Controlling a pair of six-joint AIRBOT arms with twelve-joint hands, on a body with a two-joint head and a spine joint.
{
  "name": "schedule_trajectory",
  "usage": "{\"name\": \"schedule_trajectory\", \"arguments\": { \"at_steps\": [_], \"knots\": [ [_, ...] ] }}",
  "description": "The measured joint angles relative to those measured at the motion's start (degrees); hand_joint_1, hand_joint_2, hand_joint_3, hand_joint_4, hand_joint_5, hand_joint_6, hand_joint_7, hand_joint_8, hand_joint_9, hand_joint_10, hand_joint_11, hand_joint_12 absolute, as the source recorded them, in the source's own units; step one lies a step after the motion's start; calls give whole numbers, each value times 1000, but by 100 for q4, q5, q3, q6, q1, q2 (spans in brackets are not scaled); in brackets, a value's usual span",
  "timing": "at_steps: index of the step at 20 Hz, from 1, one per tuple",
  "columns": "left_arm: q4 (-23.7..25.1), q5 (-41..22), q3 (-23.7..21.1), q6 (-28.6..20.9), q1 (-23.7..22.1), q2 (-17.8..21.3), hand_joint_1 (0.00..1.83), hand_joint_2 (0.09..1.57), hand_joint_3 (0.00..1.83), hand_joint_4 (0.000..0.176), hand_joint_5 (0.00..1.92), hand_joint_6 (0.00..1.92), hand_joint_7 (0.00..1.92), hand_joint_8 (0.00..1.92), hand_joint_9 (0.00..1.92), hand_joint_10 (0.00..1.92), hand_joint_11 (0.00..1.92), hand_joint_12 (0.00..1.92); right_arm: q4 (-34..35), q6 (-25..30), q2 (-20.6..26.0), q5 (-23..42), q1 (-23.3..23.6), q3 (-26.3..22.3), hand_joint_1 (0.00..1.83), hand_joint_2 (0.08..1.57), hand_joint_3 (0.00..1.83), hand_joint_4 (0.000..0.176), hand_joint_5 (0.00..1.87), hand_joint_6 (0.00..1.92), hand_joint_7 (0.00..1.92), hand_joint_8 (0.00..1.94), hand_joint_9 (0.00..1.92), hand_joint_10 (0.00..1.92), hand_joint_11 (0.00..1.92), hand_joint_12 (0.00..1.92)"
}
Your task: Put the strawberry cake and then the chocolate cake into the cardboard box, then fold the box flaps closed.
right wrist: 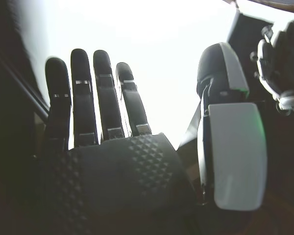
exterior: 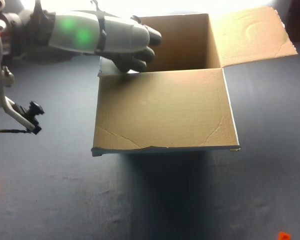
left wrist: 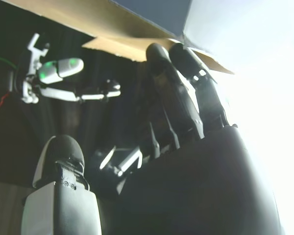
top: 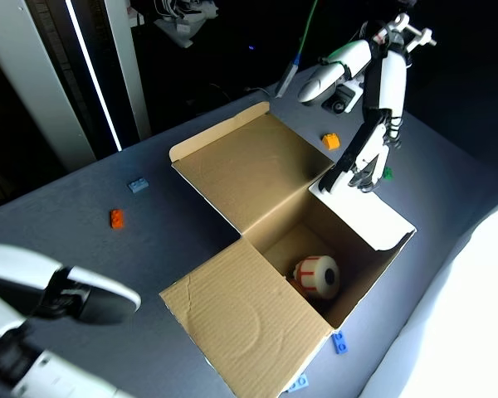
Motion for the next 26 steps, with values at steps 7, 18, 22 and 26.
{"name": "schedule_trajectory", "arguments": {
  "at_steps": [7, 18, 22, 26],
  "knots": [
    [-446, -26, 39, 319, 216, -15, 375, 1116, 0, 5, 426, 0, 595, 0, 699, 2, 235, 1224, 308, -208, -17, -1073, -175, -42, 478, 1065, 0, 0, 249, 14, 422, 13, 293, 501, 0, 1405],
    [-448, -103, 243, 306, -122, -74, 275, 1114, 1, 22, 405, 7, 603, 6, 708, 7, 231, 1228, 330, -846, -474, -1047, -804, -385, 461, 1077, 0, 0, 255, 0, 420, 0, 365, 321, 0, 1395],
    [-186, -223, 356, 55, -330, -72, 292, 1121, 2, 18, 404, 4, 578, 0, 674, 0, 171, 1236, 334, -918, -688, -728, -979, -396, 448, 1089, 4, 0, 292, 13, 393, 0, 370, 352, 0, 1449],
    [588, -339, 546, -520, -675, -31, 339, 1123, 4, 3, 417, 3, 591, 6, 687, 4, 188, 1216, 426, -1143, -933, -590, -984, -396, 515, 1076, 0, 0, 321, 17, 431, 10, 379, 352, 0, 1430]
  ]
}}
